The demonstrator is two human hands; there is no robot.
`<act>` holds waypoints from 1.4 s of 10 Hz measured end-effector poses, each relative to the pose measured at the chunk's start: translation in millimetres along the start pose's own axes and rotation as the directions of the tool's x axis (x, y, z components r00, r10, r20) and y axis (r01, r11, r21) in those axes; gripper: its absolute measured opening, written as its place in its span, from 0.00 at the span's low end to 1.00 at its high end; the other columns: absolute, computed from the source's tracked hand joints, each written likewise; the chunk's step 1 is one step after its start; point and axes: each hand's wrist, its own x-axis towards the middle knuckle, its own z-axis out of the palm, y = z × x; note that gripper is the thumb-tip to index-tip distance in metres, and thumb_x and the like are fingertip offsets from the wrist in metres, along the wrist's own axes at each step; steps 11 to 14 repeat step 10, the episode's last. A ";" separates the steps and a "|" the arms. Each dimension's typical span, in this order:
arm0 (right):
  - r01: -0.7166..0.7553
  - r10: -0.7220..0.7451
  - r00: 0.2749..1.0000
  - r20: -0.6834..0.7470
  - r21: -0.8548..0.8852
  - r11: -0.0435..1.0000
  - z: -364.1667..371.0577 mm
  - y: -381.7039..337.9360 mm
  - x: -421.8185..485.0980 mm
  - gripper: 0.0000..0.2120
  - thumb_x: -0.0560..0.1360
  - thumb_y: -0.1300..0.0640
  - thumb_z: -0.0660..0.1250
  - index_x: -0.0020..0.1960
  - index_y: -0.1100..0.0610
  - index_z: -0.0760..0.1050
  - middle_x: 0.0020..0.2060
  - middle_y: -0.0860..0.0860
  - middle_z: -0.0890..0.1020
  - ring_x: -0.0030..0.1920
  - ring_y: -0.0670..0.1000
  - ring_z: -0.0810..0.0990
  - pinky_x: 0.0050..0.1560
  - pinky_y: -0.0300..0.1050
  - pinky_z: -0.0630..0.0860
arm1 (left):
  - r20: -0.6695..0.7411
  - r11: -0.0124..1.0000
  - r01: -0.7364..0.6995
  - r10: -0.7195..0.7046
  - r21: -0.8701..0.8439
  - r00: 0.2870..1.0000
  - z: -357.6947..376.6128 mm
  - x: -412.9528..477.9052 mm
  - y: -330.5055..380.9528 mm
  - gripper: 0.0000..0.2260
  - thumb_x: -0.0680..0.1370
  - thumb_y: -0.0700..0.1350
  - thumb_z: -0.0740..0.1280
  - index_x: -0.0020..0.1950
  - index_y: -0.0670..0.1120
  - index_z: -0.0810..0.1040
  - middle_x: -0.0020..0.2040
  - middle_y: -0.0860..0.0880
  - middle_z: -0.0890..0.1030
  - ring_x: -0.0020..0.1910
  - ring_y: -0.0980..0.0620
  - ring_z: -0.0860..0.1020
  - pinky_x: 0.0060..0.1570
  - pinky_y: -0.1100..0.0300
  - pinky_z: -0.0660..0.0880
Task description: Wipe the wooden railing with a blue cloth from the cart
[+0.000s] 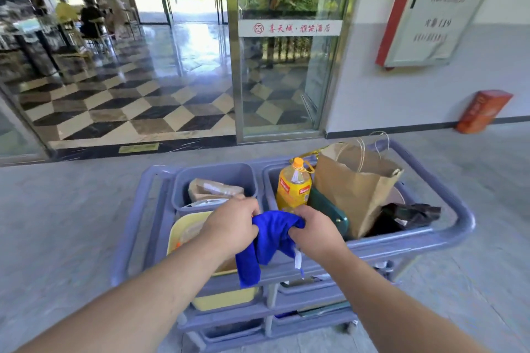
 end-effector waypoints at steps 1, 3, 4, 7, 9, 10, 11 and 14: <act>-0.046 0.046 0.999 0.011 -0.012 0.999 9.4 17.8 19.6 0.16 0.74 0.57 0.66 0.38 0.38 0.65 0.35 0.45 0.77 0.34 0.45 0.75 0.30 0.40 0.66 | 0.043 1.000 0.005 -0.006 0.025 0.999 21.1 27.6 7.8 0.08 0.70 0.42 0.64 0.44 0.55 0.73 0.46 0.55 0.71 0.43 0.51 0.74 0.38 0.55 0.70; -0.090 0.098 0.983 0.157 -0.053 0.995 27.2 40.2 47.7 0.06 0.75 0.51 0.66 0.51 0.51 0.73 0.40 0.50 0.81 0.41 0.53 0.80 0.36 0.47 0.72 | 0.233 0.995 -0.004 -0.020 0.101 0.972 56.8 64.1 4.9 0.07 0.72 0.46 0.66 0.46 0.57 0.72 0.47 0.56 0.71 0.44 0.53 0.74 0.41 0.57 0.71; -0.076 0.100 0.965 0.245 -0.106 0.991 34.9 51.0 53.9 0.10 0.77 0.49 0.66 0.55 0.53 0.73 0.39 0.49 0.80 0.40 0.53 0.77 0.34 0.45 0.69 | 0.343 0.993 0.003 -0.045 0.122 0.938 71.6 74.9 0.2 0.07 0.72 0.49 0.67 0.49 0.56 0.76 0.48 0.56 0.75 0.45 0.53 0.75 0.44 0.57 0.75; -0.182 0.225 0.952 0.208 -0.209 0.961 63.7 63.6 57.2 0.10 0.80 0.49 0.65 0.43 0.51 0.68 0.33 0.48 0.73 0.33 0.50 0.71 0.28 0.45 0.63 | 0.531 0.978 -0.176 0.091 0.113 0.842 87.4 91.1 -23.6 0.09 0.70 0.53 0.68 0.47 0.53 0.81 0.42 0.53 0.81 0.40 0.53 0.78 0.39 0.56 0.78; -0.250 0.257 0.966 -0.005 -0.261 0.933 74.0 45.2 40.9 0.11 0.79 0.46 0.65 0.57 0.51 0.74 0.47 0.52 0.80 0.46 0.56 0.79 0.43 0.51 0.79 | 0.456 0.948 -0.313 0.251 0.064 0.854 64.2 92.9 -37.9 0.11 0.70 0.60 0.66 0.48 0.58 0.74 0.43 0.56 0.76 0.40 0.55 0.75 0.33 0.58 0.68; -0.207 0.162 0.970 -0.180 -0.266 0.942 67.1 29.3 34.0 0.20 0.81 0.44 0.64 0.69 0.50 0.71 0.60 0.53 0.78 0.59 0.58 0.75 0.53 0.51 0.76 | 0.282 0.921 -0.386 0.356 0.056 0.891 49.9 96.2 -38.5 0.22 0.72 0.65 0.64 0.61 0.58 0.73 0.56 0.56 0.76 0.52 0.52 0.76 0.43 0.56 0.75; -0.207 0.162 0.970 -0.180 -0.266 0.942 67.1 29.3 34.0 0.20 0.81 0.44 0.64 0.69 0.50 0.71 0.60 0.53 0.78 0.59 0.58 0.75 0.53 0.51 0.76 | 0.282 0.921 -0.386 0.356 0.056 0.891 49.9 96.2 -38.5 0.22 0.72 0.65 0.64 0.61 0.58 0.73 0.56 0.56 0.76 0.52 0.52 0.76 0.43 0.56 0.75; -0.207 0.162 0.970 -0.180 -0.266 0.942 67.1 29.3 34.0 0.20 0.81 0.44 0.64 0.69 0.50 0.71 0.60 0.53 0.78 0.59 0.58 0.75 0.53 0.51 0.76 | 0.282 0.921 -0.386 0.356 0.056 0.891 49.9 96.2 -38.5 0.22 0.72 0.65 0.64 0.61 0.58 0.73 0.56 0.56 0.76 0.52 0.52 0.76 0.43 0.56 0.75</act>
